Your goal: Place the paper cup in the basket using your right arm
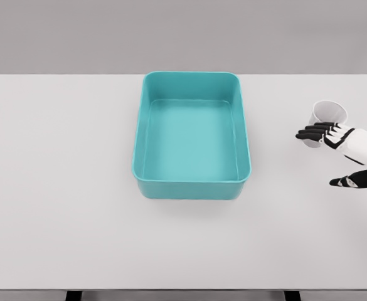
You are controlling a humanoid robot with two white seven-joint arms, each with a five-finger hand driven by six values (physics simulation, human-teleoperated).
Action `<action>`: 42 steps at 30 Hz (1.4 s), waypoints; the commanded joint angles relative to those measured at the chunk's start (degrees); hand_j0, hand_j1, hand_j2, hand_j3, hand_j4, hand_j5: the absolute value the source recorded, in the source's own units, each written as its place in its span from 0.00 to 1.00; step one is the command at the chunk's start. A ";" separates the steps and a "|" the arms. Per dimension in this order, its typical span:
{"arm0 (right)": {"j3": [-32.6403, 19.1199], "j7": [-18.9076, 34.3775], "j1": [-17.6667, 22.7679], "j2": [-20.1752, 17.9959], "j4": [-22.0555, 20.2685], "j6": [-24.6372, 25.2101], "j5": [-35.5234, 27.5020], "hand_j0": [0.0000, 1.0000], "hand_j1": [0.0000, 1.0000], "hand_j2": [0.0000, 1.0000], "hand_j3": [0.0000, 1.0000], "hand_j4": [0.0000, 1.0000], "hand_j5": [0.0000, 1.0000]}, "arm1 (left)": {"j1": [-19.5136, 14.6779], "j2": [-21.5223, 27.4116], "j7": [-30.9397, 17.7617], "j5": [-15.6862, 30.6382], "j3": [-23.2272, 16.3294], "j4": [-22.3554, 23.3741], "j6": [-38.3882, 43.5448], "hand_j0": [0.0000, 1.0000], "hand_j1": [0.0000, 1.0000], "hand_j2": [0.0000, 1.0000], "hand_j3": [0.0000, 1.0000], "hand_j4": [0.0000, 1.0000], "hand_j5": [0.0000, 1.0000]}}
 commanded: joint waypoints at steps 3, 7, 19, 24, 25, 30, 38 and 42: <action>-1.20 0.27 -0.26 3.24 0.21 0.15 -0.37 1.00 1.00 1.00 1.00 1.00 1.00 | 0.00 0.00 -0.01 0.05 0.00 0.01 0.00 1.00 1.00 1.00 1.00 1.00 1.00; -7.18 2.64 -0.26 10.19 0.12 0.15 -0.81 1.00 1.00 1.00 1.00 1.00 1.00 | 0.00 0.00 -0.01 0.05 0.00 0.01 0.00 1.00 1.00 1.00 1.00 1.00 1.00; -13.42 6.62 -7.73 17.31 3.72 11.59 4.46 1.00 1.00 1.00 1.00 1.00 1.00 | 0.00 0.00 -0.01 0.05 0.00 0.01 0.00 1.00 1.00 1.00 1.00 1.00 1.00; -9.82 6.62 -13.18 18.10 17.61 14.85 -12.66 1.00 1.00 1.00 1.00 1.00 1.00 | 0.00 0.00 -0.01 -0.04 0.00 0.01 0.00 1.00 1.00 1.00 1.00 1.00 1.00; -9.73 6.62 -13.53 18.19 19.19 14.93 -16.45 1.00 1.00 1.00 1.00 1.00 1.00 | 0.00 0.00 -0.01 -0.04 0.00 0.01 0.00 1.00 1.00 1.00 1.00 1.00 1.00; -8.59 6.62 -14.24 18.63 20.60 19.85 -20.76 1.00 1.00 1.00 1.00 1.00 1.00 | 0.00 0.00 -0.01 -0.04 0.00 0.01 0.00 1.00 1.00 1.00 1.00 1.00 1.00; -6.39 6.62 -14.33 21.00 28.51 19.77 -28.76 1.00 1.00 1.00 1.00 1.00 1.00 | 0.00 0.00 -0.01 -0.04 0.00 0.01 0.00 1.00 1.00 1.00 1.00 1.00 1.00; -6.83 6.62 -14.33 21.09 30.79 19.68 -29.11 1.00 1.00 1.00 1.00 1.00 1.00 | 0.00 0.00 -0.01 0.05 0.00 0.01 0.00 1.00 1.00 1.00 1.00 1.00 1.00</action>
